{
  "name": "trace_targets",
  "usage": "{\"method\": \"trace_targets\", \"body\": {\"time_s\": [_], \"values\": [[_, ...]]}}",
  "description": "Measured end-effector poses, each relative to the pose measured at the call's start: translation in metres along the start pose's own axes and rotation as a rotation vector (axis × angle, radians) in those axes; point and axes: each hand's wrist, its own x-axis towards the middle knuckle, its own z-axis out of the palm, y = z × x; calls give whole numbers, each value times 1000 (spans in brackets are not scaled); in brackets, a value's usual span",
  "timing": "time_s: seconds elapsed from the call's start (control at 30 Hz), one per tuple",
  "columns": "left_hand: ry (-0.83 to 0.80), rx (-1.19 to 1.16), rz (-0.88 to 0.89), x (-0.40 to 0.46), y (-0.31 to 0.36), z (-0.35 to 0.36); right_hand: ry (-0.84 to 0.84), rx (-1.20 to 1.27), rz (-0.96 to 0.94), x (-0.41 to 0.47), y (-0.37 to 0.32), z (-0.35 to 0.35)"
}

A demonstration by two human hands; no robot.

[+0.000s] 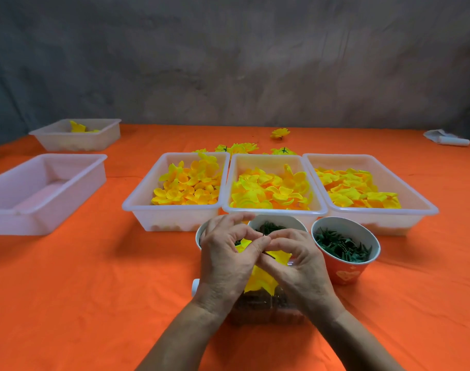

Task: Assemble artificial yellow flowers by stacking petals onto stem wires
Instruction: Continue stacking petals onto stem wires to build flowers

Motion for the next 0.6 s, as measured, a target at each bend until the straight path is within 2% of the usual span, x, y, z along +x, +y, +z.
{"method": "trace_targets", "body": {"time_s": [0.17, 0.27, 0.37, 0.47, 0.6], "values": [[-23, -12, -10, 3, -1, -2, 145, -95, -1, -3, 1, 12], [-26, -130, -58, 1, -8, -5, 96, -80, 23, -2, -1, 8], [55, -255, -163, -7, -20, -8, 47, -56, 37, 0, -5, 4], [101, -213, -269, -18, -29, -9, 55, -88, 20, 2, -9, 2], [76, -137, -292, -25, -34, -10, 47, -79, 29, 5, -12, 3]]}}
